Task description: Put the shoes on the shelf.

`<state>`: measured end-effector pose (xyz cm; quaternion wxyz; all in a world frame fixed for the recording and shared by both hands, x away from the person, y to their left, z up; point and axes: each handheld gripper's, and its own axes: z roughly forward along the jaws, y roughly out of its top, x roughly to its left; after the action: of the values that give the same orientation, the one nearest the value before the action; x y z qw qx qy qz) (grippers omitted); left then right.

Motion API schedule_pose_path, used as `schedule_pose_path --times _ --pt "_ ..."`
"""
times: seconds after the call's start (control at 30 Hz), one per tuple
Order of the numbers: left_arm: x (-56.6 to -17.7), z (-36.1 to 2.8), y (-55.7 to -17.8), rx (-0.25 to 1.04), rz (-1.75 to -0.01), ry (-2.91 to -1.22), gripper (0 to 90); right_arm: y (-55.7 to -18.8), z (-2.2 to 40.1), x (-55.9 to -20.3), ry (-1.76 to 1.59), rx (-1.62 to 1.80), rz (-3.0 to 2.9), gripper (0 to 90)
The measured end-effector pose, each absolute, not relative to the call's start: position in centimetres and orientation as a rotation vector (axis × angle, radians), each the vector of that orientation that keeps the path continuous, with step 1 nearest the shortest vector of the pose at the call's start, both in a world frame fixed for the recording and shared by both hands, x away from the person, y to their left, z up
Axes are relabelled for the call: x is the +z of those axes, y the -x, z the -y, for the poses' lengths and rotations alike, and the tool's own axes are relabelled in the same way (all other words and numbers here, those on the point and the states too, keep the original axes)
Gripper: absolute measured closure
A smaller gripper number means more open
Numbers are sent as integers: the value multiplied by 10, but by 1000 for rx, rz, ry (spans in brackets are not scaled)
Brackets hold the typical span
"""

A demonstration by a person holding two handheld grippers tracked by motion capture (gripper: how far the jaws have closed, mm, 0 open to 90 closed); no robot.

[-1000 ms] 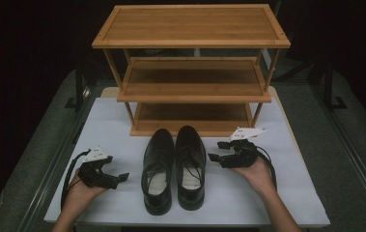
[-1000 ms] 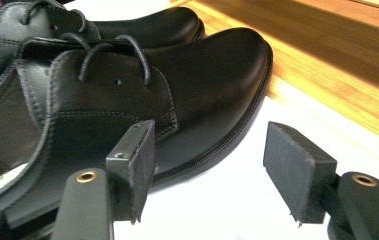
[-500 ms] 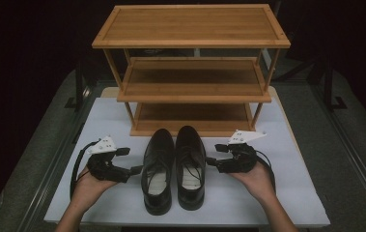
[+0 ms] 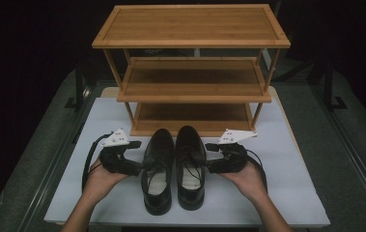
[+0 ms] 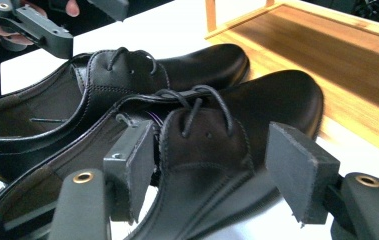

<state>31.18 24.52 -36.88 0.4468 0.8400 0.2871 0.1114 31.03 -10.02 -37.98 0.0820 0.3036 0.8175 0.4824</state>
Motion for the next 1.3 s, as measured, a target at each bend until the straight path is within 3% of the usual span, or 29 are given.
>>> schedule_pose_path --times 0.23,0.37,0.5,0.63,0.77,1.1,1.3 --pt "-377 -240 -312 272 -703 -2107 161 -314 87 -385 -895 1405 -2457 361" --pt "-380 -235 -311 254 -674 -2126 240 -315 83 -387 -892 1369 -2466 374" --pt "-381 -233 -309 217 -644 -2137 376 -314 79 -391 -886 1307 -2479 401" --pt "-382 -232 -307 214 -644 -2145 438 -313 79 -396 -897 1284 -2487 434" --pt "-382 -235 -308 209 -653 -2158 478 -312 78 -395 -895 1284 -2498 509" --pt "-376 -234 -300 248 -587 -2188 729 -306 78 -394 -850 1313 -2490 728" --pt "-372 -238 -299 296 -590 -2193 818 -304 83 -391 -858 1293 -2443 819"
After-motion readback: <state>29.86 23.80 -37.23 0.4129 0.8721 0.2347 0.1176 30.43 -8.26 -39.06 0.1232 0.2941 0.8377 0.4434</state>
